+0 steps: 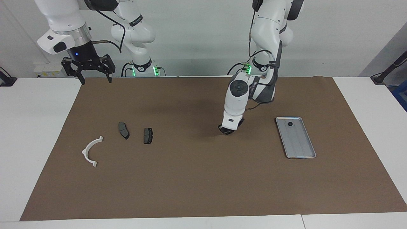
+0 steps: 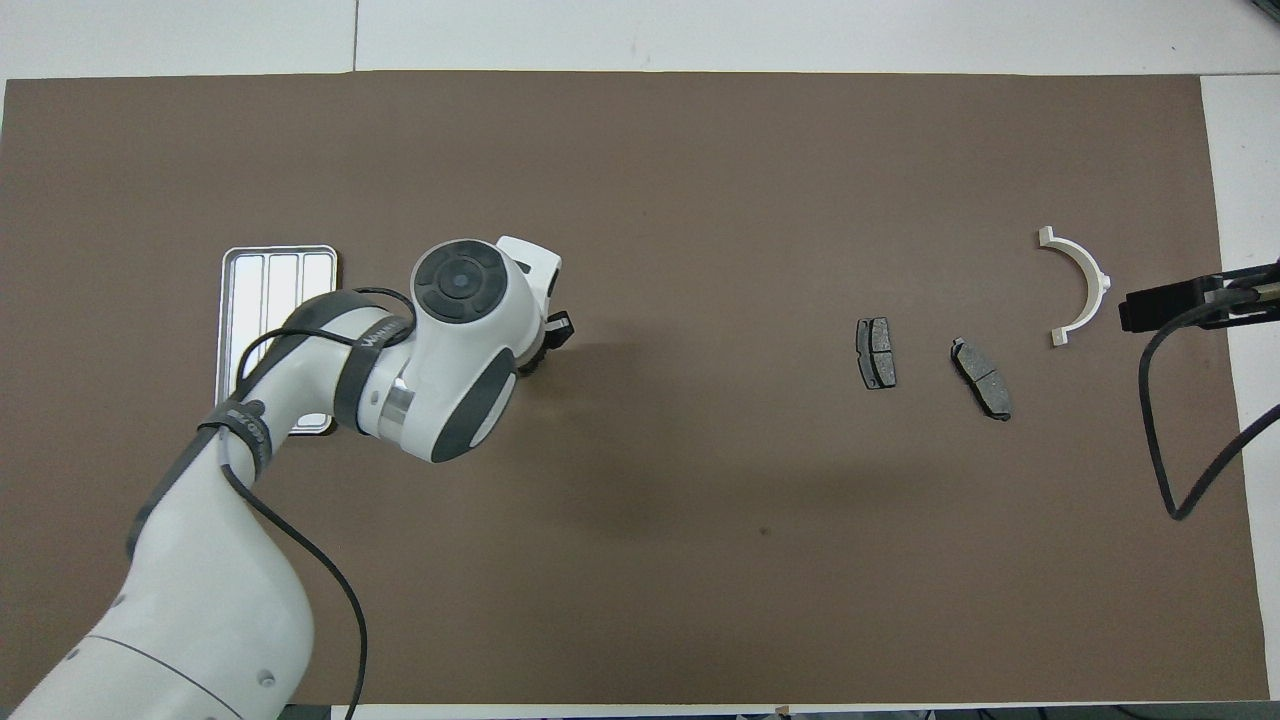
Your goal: Pick bearing gear from pile to tray
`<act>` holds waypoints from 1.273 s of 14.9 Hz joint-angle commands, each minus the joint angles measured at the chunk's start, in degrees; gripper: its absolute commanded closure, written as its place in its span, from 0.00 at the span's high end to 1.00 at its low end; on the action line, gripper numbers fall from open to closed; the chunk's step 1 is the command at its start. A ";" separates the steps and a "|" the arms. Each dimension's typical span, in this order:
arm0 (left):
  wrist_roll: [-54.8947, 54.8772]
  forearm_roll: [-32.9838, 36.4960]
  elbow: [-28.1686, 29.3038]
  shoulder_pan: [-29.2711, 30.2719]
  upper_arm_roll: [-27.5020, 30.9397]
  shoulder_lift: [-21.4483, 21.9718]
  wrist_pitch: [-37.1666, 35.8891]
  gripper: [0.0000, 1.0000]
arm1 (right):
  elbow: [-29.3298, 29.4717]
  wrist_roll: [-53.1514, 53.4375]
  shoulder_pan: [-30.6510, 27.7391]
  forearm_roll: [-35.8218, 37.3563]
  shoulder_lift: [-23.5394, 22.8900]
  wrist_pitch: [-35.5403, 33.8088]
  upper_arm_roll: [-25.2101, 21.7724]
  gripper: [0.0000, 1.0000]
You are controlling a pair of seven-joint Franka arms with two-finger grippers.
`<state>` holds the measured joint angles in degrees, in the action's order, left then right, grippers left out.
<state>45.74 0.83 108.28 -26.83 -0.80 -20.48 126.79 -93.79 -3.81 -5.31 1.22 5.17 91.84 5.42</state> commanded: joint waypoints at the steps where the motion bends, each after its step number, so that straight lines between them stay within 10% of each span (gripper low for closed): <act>1: -14.05 0.58 1.32 9.74 -0.52 4.91 -3.91 0.05 | -0.69 1.88 -0.32 -0.43 0.11 -0.43 0.47 1.00; 8: -37.72 -0.21 1.23 23.82 -0.52 3.35 3.00 0.04 | -0.43 2.67 -0.14 -0.43 -0.69 0.18 0.55 1.00; 19: -42.49 0.05 1.58 27.09 -0.43 -0.44 6.89 0.04 | -0.43 3.37 4.43 -1.22 -0.69 0.09 -3.40 1.00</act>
<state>4.39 0.77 108.99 -0.58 -0.66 -20.99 132.48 -93.93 -1.29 -1.58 0.87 4.29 91.84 2.94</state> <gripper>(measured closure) 0.652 0.000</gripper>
